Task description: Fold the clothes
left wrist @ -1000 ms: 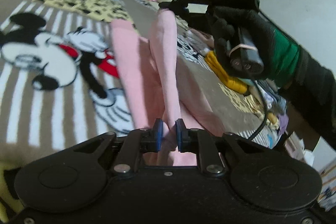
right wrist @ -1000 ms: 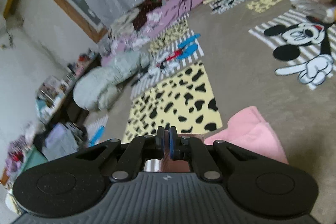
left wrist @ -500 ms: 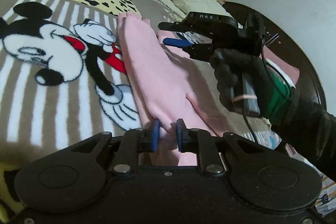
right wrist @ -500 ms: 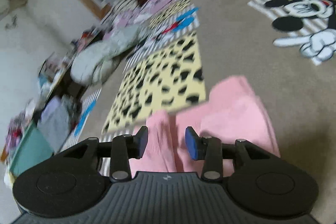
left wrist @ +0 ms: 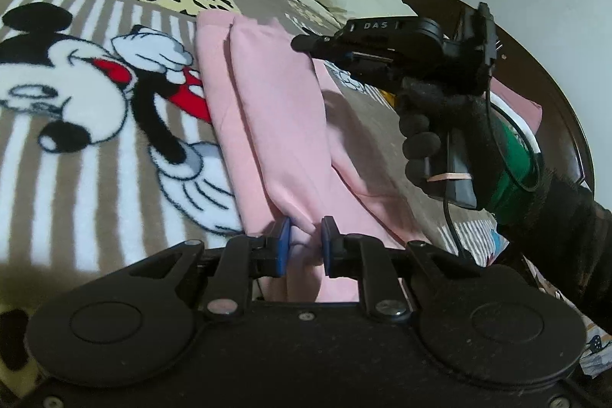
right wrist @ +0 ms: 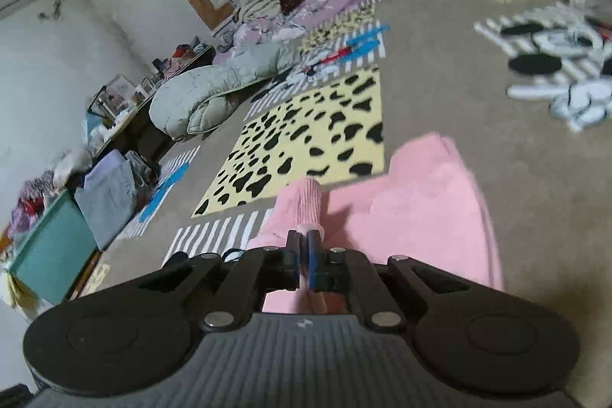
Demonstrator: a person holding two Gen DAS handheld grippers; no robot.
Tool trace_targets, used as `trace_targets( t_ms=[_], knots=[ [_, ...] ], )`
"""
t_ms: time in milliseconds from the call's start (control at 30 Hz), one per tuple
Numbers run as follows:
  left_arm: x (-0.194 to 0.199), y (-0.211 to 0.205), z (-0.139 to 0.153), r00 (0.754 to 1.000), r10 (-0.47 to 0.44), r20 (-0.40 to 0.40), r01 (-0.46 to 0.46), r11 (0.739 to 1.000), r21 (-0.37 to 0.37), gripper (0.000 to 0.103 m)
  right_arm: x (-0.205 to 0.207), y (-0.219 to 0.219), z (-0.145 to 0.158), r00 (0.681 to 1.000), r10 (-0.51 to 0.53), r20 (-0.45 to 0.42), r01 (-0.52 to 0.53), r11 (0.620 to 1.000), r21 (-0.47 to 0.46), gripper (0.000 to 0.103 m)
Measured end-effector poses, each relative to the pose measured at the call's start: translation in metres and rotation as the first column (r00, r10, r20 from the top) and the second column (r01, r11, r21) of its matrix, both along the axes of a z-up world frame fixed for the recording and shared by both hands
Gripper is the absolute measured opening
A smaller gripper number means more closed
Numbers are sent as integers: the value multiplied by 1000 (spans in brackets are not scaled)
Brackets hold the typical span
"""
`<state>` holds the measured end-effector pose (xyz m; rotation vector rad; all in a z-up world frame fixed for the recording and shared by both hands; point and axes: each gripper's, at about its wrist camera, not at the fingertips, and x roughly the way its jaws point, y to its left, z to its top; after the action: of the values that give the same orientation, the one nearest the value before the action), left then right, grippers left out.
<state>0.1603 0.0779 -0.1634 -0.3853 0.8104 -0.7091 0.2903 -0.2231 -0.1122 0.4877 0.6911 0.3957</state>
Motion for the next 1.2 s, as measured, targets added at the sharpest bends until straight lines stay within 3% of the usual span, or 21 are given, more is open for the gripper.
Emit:
trace_targets(
  t_ms=[333, 400, 500, 567, 667, 733, 767, 800, 833, 867, 900, 933, 1067, 1167, 1200],
  knots=[
    [-1, -2, -1, 1000, 17, -8, -16, 999, 35, 13, 28, 6, -26, 993, 28, -115, -34, 998, -43, 9],
    [0, -1, -1, 1000, 15, -6, -15, 999, 34, 13, 29, 13, -30, 990, 34, -133, -50, 991, -121, 8],
    [-2, -2, 1, 1000, 11, 1, -12, 999, 46, 13, 23, 13, -21, 996, 29, -90, -39, 992, -118, 16],
    [-3, -4, 2, 1000, 4, 13, -4, 998, 58, 14, 12, 6, -10, 1000, -3, -9, 2, 997, -74, 16],
    [-2, -4, 1, 1000, -4, 8, 4, 999, 48, 23, 6, 7, -1, 998, 4, 69, 2, 996, -85, 16],
    [-2, -4, 1, 1000, -1, 7, 0, 999, 45, 23, 12, 13, 0, 997, 31, 72, -22, 992, -122, 30],
    [-2, -4, 1, 1000, 0, 7, 0, 999, 44, 24, 17, 17, -4, 998, 28, 54, -20, 990, -140, 46],
    [-2, -4, 1, 1000, 0, 7, -1, 999, 43, 24, 24, 18, -9, 999, 24, 25, -21, 992, -123, 52],
    [-1, -4, 1, 1000, 1, 5, -1, 999, 41, 24, 30, 18, -13, 1000, 21, -3, -22, 994, -105, 52],
    [-1, -3, 0, 1000, 2, 2, -2, 999, 38, 24, 33, 17, -18, 1000, 22, -14, -23, 997, -79, 42],
    [-1, -3, 0, 1000, 2, 2, -2, 999, 37, 24, 35, 16, -23, 999, 22, -24, -23, 998, -55, 14],
    [-1, -2, 0, 1000, 1, 2, -1, 999, 36, 24, 35, 16, -24, 999, 23, -23, -24, 998, -56, 7],
    [1, 4, 1, 1000, 7, -6, -7, 1000, 20, 24, 18, 12, -16, 996, 51, 73, -52, 999, 16, 3],
    [3, 6, 0, 1000, 8, -17, -7, 1000, 18, 24, 19, 11, -13, 994, 47, 94, -50, 998, 36, 3],
    [4, 5, 0, 1000, 6, -18, -6, 1000, 21, 24, 23, 13, -15, 996, 49, 69, -50, 999, 16, 7]
  ],
)
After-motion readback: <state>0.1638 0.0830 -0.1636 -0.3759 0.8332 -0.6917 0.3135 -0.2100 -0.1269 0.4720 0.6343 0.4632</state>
